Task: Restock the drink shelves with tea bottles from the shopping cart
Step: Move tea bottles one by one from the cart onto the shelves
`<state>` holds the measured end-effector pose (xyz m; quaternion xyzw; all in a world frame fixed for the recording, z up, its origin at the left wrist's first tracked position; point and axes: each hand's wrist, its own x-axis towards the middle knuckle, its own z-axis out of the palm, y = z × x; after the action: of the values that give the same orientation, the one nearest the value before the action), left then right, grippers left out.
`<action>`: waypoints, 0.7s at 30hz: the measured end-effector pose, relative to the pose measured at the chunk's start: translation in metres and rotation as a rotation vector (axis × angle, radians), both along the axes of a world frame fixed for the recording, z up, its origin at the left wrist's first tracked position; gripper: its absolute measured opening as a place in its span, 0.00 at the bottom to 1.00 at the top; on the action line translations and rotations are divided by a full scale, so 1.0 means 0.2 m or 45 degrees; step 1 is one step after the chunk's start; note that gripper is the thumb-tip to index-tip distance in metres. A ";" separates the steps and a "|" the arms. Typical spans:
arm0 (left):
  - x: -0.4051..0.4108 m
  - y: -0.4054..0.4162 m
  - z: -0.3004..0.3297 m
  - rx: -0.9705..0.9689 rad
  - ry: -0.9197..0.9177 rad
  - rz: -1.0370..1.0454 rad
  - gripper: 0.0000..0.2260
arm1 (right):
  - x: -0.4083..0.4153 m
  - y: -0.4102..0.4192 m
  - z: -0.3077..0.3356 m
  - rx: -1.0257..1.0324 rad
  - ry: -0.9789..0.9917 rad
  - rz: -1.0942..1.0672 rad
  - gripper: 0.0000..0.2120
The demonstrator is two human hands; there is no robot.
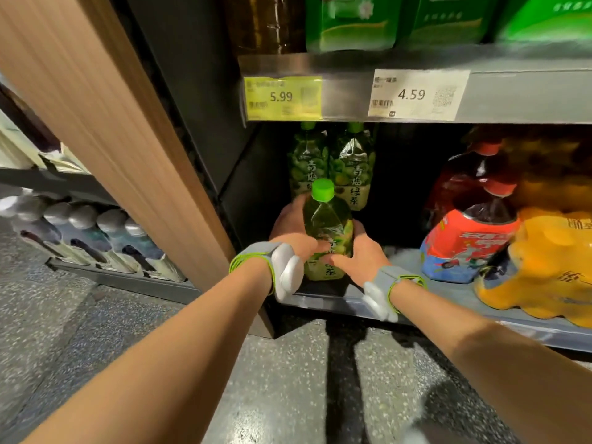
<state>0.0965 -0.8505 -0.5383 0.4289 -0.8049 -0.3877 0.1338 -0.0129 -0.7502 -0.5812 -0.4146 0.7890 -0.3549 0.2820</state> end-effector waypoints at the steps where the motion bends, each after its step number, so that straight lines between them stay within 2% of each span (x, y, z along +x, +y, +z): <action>1: 0.00 0.00 -0.04 0.060 0.101 0.025 0.47 | 0.00 -0.02 -0.02 -0.030 -0.010 -0.006 0.40; 5: 0.01 0.02 -0.17 0.322 0.513 0.149 0.52 | 0.01 -0.06 -0.07 -0.109 -0.117 -0.002 0.40; 9: 0.00 0.03 -0.26 0.558 0.709 0.277 0.48 | 0.04 -0.10 -0.14 -0.109 -0.144 0.045 0.41; 11: 0.01 0.03 -0.29 0.526 0.631 0.331 0.41 | 0.05 -0.14 -0.17 -0.146 -0.186 0.048 0.41; 13: 0.01 0.03 -0.33 0.400 0.415 0.422 0.33 | 0.05 -0.18 -0.20 -0.166 -0.193 0.035 0.41; 16: 0.02 0.02 -0.41 0.333 0.246 0.457 0.30 | 0.07 -0.21 -0.27 -0.140 -0.201 0.011 0.39; 18: 0.03 0.02 -0.44 0.297 0.208 0.492 0.23 | 0.07 -0.24 -0.31 -0.120 -0.180 0.005 0.38; 21: 0.02 0.00 -0.46 0.310 0.288 0.519 0.27 | 0.05 -0.28 -0.32 -0.035 -0.042 0.040 0.39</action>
<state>0.0998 -0.8505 -0.6313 0.5490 -0.6293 -0.4922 0.2457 -0.0031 -0.8060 -0.6443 -0.4250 0.7726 -0.3682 0.2949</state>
